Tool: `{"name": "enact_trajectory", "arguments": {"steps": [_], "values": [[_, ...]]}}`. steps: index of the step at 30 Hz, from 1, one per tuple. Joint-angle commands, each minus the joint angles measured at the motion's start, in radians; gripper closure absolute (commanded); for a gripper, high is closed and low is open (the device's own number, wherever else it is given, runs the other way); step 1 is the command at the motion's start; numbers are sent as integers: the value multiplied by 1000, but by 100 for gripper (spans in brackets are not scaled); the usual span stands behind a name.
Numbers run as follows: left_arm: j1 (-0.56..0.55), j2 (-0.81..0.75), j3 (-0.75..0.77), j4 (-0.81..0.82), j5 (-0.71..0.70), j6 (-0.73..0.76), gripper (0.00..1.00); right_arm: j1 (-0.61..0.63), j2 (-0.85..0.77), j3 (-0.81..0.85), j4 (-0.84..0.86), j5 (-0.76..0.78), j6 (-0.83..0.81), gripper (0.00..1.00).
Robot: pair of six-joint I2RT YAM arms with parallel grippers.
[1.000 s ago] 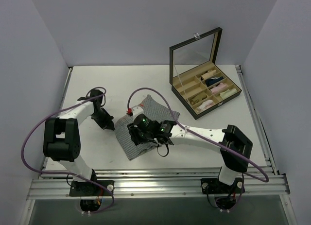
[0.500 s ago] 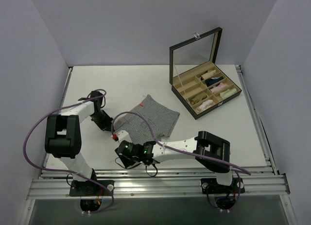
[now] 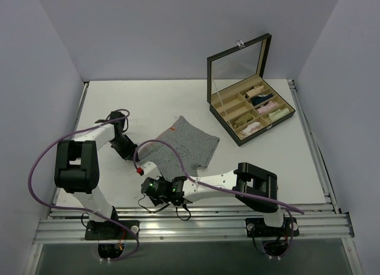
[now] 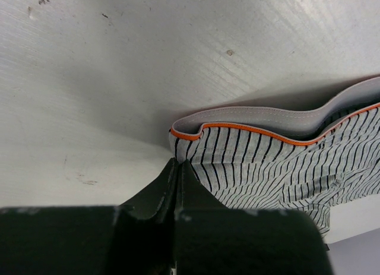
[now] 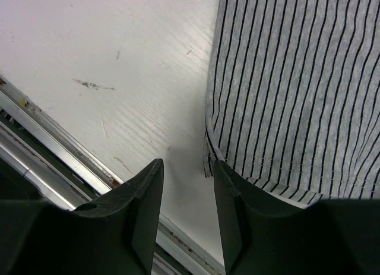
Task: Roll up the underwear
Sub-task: Fold the underwear
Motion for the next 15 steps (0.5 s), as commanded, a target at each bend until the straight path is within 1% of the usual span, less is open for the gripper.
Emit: {"name": "enact_trajectory", "arguments": {"steps": [1, 10, 15], "values": [[6, 0, 20, -9, 4, 15, 98, -4, -16, 40, -50, 51, -7, 65], [4, -7, 9, -12, -10, 17, 98, -1, 7, 48, -52, 53, -18, 64], [6, -9, 6, -20, -21, 18, 98, -2, 50, 48, -37, 43, -27, 65]]}}
